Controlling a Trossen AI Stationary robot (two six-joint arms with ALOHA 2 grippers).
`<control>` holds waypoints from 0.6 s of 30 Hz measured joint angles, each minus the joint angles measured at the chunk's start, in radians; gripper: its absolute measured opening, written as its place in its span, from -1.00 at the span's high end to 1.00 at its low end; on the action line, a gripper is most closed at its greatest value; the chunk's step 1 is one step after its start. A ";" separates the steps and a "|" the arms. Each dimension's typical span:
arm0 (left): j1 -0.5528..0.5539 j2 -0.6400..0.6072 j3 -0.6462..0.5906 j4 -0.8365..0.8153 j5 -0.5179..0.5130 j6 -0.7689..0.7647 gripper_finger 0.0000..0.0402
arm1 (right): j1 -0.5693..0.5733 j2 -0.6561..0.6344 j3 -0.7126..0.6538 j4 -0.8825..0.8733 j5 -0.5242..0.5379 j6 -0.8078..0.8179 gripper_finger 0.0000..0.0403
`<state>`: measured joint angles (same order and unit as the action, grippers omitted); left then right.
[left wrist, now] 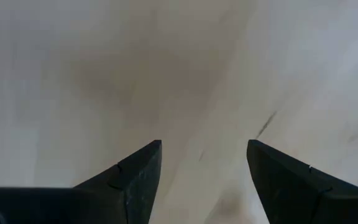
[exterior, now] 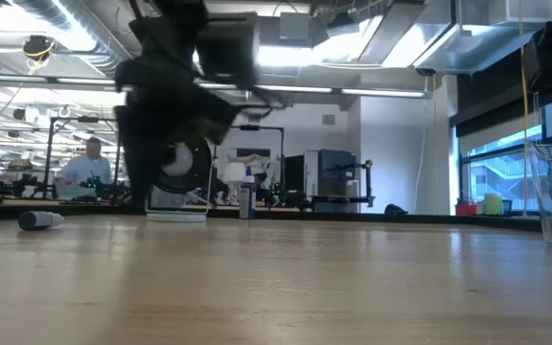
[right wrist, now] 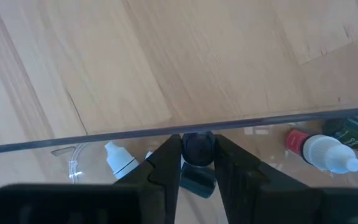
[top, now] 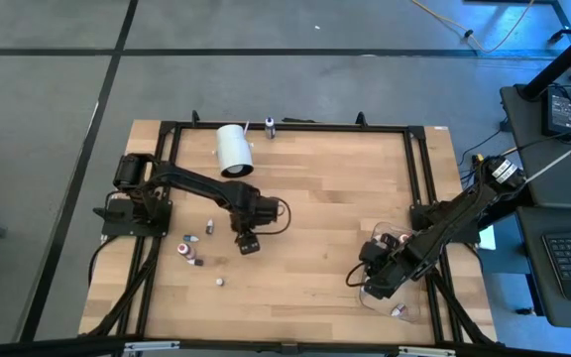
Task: Pick & Place food coloring
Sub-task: Put the top small pink food coloring bottle into the transparent bin
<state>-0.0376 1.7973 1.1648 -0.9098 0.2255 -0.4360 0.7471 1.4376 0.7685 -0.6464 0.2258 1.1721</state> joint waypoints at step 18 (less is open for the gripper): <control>-0.148 0.000 0.000 0.000 -0.022 0.066 -0.13 | -0.001 0.001 0.000 -0.001 0.014 0.000 0.21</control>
<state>-0.1857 1.7973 1.1645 -0.9099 0.2039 -0.3701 0.7464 1.4384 0.7681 -0.6472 0.2401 1.1725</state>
